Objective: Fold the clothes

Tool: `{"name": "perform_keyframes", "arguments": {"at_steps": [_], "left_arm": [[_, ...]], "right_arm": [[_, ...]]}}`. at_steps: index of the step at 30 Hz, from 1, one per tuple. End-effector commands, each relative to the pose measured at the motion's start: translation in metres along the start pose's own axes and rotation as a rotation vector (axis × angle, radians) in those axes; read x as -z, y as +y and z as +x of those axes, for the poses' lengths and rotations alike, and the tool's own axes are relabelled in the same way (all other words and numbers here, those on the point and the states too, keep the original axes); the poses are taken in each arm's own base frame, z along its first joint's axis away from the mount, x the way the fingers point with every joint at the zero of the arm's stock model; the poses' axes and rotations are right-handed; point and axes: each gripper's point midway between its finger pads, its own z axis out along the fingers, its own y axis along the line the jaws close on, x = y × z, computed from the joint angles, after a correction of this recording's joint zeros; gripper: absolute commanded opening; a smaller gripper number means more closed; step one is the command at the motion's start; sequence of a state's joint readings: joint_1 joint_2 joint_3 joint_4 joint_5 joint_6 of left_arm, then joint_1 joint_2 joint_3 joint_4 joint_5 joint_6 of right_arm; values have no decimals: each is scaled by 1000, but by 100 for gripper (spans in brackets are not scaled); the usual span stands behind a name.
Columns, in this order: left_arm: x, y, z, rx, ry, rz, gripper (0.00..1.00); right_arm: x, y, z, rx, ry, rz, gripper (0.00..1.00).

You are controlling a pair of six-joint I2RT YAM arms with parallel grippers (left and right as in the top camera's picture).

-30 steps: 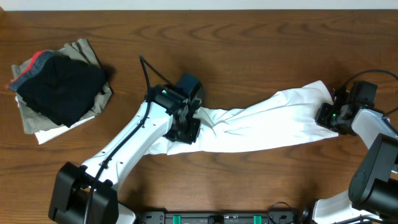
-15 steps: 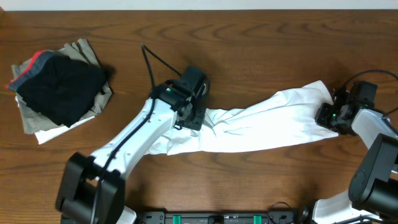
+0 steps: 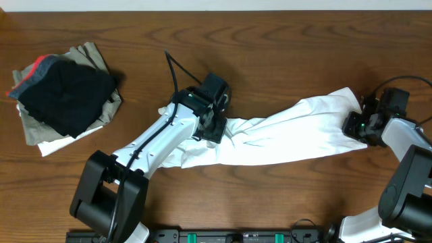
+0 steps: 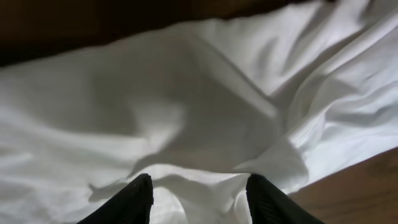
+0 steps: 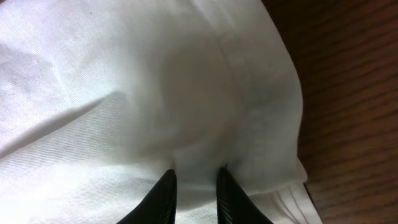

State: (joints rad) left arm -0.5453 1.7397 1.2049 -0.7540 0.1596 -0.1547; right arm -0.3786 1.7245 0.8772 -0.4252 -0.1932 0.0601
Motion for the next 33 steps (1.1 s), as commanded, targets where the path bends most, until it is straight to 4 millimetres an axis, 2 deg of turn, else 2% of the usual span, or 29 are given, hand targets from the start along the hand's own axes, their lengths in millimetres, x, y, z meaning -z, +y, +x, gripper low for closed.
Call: {"name": "perform_keyframes", "arguments": {"at_steps": [1, 7, 9, 10, 13, 18, 24, 33], "left_arm": [[-3, -4, -3, -38, -6, 15, 55], [-1, -20, 5, -297, 17, 117, 64], [-1, -20, 6, -351, 16, 118, 74], [-1, -21, 6, -373, 15, 123, 75], [0, -29, 10, -480, 15, 179, 75], [0, -30, 10, -560, 8, 185, 74], [-3, -30, 8, -569, 5, 184, 74], [-25, -28, 4, -567, 16, 184, 74]], "right_arm": [[-8, -3, 19, -24, 55, 5, 21], [-8, -3, 18, -24, 54, 5, 21], [-8, -3, 18, -24, 53, 5, 21], [-8, -3, 18, -24, 53, 5, 21], [-8, -3, 18, -24, 53, 5, 21], [-8, -3, 18, -24, 53, 5, 21], [-8, -3, 18, -24, 53, 5, 21], [-8, -3, 19, -25, 57, 5, 21]]}}
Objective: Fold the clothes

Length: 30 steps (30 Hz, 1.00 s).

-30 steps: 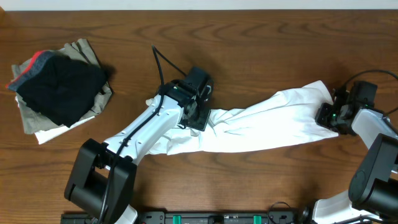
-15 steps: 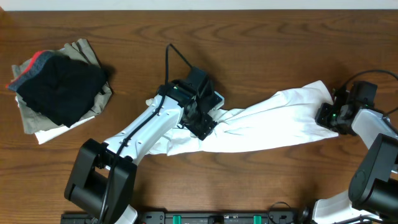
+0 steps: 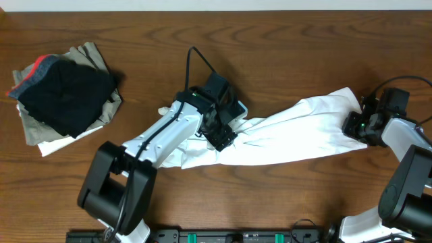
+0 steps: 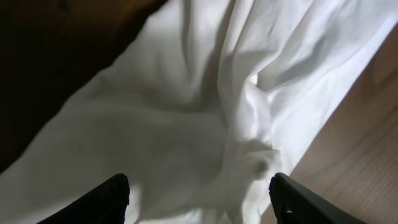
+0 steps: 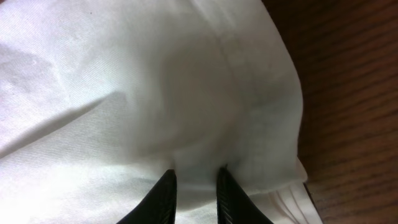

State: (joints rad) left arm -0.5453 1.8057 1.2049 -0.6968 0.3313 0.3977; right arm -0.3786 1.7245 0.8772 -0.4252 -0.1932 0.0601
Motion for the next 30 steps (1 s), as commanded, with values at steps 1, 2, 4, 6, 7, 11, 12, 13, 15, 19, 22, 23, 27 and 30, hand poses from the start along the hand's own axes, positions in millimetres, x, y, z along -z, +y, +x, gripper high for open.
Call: {"name": "perform_keyframes", "arguments": {"at_steps": [1, 2, 4, 6, 7, 11, 12, 13, 15, 19, 22, 23, 27, 30], "left_arm": [[-6, -1, 3, -15, 17, 16, 71], [-6, -2, 4, -13, 19, 17, 61], [-3, -3, 4, 5, 17, 18, 38], [4, -13, 3, 25, 7, 61, 10], [9, -20, 1, 42, -3, 94, 6], [28, -55, 0, 185, -10, 236, 6], [28, -62, 5, 229, 21, 245, 6], [28, -68, 11, 259, 54, 252, 6], [27, -81, 25, 305, 131, 265, 6], [25, -108, 49, 346, 259, 276, 14], [25, -126, 59, 319, 317, 281, 34], [24, -131, 62, 303, 331, 279, 35], [23, -130, 67, 277, 352, 235, 32], [23, -116, 77, 286, 389, 144, 19]], "right_arm": [[-8, -3, 19, -25, 57, 5, 21], [-8, -3, 19, -25, 57, 5, 21], [-8, -3, 19, -25, 57, 5, 21], [-8, -3, 19, -24, 57, 5, 21], [-8, -3, 19, -24, 56, 5, 21], [-8, -3, 18, -24, 53, 5, 21], [-8, -3, 18, -24, 53, 5, 21], [-8, -3, 18, -24, 53, 5, 21], [-8, -3, 18, -23, 52, 5, 21], [-8, -3, 18, -23, 52, 5, 21], [-8, -3, 18, -23, 52, 5, 21], [-8, -3, 18, -23, 52, 5, 21], [-8, -3, 18, -24, 52, 5, 21], [-8, -3, 18, -24, 53, 5, 21]]}}
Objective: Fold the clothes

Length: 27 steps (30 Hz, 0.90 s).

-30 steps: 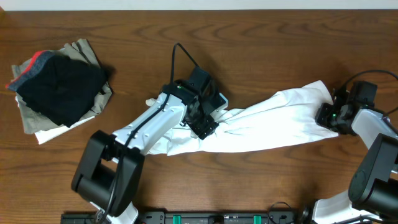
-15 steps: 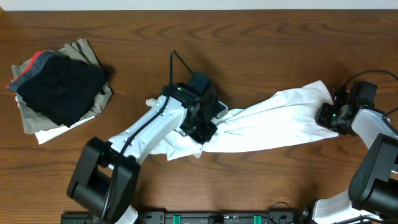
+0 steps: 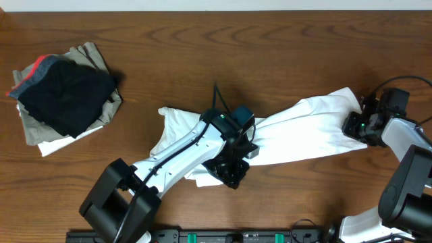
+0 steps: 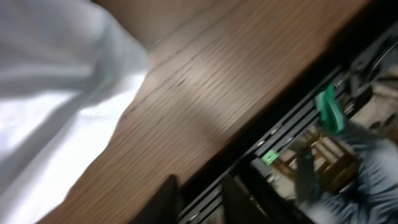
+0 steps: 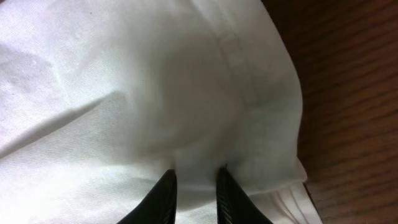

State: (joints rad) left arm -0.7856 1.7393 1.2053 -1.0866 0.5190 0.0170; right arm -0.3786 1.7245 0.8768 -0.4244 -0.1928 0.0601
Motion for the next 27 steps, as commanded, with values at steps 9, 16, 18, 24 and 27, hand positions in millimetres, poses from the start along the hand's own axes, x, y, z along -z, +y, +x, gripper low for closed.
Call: {"name": "perform_keyframes", "arguments": {"at_steps": [9, 16, 18, 24, 27], "left_arm": [[24, 91, 12, 348, -64, -544, 21], [9, 96, -8, 370, -163, -512, 36], [-3, 95, -6, 371, -156, -474, 41], [-36, 71, 22, 399, -26, -277, 47], [-41, 61, 33, 415, 24, -220, 58]], "right_arm": [[-8, -3, 18, -24, 54, 4, 21], [-8, -3, 20, -26, 61, 4, 21], [-8, -3, 20, -26, 61, 4, 21], [-8, -1, 20, -26, 62, -3, 21], [-8, -1, 20, -26, 61, -3, 21]]}}
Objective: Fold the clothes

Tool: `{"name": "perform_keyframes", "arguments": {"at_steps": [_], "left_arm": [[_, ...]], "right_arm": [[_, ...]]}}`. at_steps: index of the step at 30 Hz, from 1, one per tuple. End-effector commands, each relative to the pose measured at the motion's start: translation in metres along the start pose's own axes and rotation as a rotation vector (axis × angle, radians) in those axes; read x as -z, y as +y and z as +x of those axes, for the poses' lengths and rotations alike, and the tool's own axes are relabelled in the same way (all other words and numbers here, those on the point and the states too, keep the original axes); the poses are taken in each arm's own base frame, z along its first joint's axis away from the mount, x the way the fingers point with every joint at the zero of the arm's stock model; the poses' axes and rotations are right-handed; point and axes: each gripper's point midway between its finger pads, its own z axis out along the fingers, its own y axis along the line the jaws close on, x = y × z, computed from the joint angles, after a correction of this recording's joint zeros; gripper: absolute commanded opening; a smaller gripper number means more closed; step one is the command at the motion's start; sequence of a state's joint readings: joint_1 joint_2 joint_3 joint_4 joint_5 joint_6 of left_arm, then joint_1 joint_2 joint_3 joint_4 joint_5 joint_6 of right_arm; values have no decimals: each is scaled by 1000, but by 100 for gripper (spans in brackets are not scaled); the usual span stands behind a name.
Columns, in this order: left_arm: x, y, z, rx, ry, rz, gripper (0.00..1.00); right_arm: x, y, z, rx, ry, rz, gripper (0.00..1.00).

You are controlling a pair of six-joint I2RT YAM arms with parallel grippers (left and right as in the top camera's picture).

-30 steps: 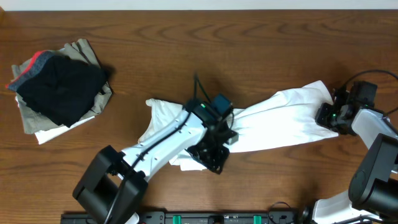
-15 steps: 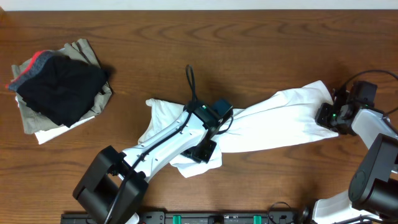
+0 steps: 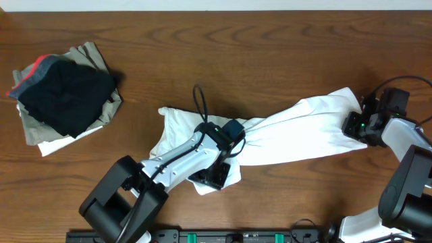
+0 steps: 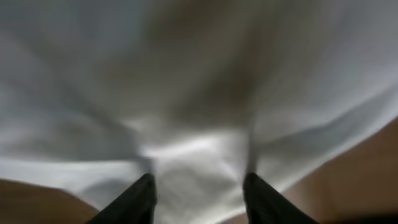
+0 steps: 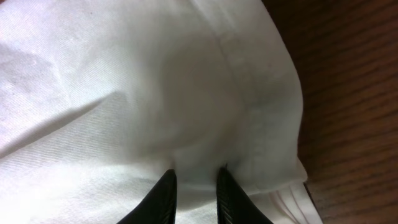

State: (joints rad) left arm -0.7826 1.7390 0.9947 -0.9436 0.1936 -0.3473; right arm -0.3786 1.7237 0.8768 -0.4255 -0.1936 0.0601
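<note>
A white garment (image 3: 297,131) lies stretched across the table, bunched at its left end. My right gripper (image 3: 356,126) is at its right end, shut on a fold of the white cloth (image 5: 186,93), with the fingers close together around it (image 5: 195,172). My left gripper (image 3: 217,177) is low over the garment's near edge, left of centre. In the blurred left wrist view its fingers stand apart (image 4: 199,177) with white cloth (image 4: 199,93) between and under them, so it is open.
A pile of dark, grey and red clothes (image 3: 64,94) sits at the far left of the wooden table (image 3: 270,47). The table's near edge runs just below the left gripper. My right arm's base stands at the lower right corner.
My left gripper was at the garment's near edge with fingers almost together, looking past the table edge. It is now a little further left over the cloth, fingers apart. The right gripper has not moved.
My left gripper first stood on the garment's middle with its fingers apart, then slightly to the right and opened wider. Later it was at the near edge, nearly shut on nothing, and now it is open over the near hem. The right gripper held the right end throughout.
</note>
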Motion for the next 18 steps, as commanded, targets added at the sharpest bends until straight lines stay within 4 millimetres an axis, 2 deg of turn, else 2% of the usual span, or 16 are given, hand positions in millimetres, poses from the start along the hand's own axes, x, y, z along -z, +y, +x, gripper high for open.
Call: {"name": "perform_keyframes", "arguments": {"at_steps": [1, 5, 10, 15, 16, 18], "left_arm": [[1, -17, 17, 26, 80, 114, 61], [4, -29, 29, 33, 143, 190, 62], [5, -35, 30, 30, 151, 218, 62], [13, -57, 39, -44, 195, 360, 63], [13, -57, 41, -42, 201, 361, 62], [13, -51, 43, -37, 207, 328, 54]], "right_arm": [[-8, -2, 20, -26, 61, -3, 21], [-8, -2, 20, -26, 62, -2, 21], [-8, -2, 20, -26, 62, -2, 21], [-8, -2, 20, -26, 62, -2, 21], [-8, -2, 20, -26, 62, -2, 21], [-8, -2, 20, -26, 62, -2, 21]]}}
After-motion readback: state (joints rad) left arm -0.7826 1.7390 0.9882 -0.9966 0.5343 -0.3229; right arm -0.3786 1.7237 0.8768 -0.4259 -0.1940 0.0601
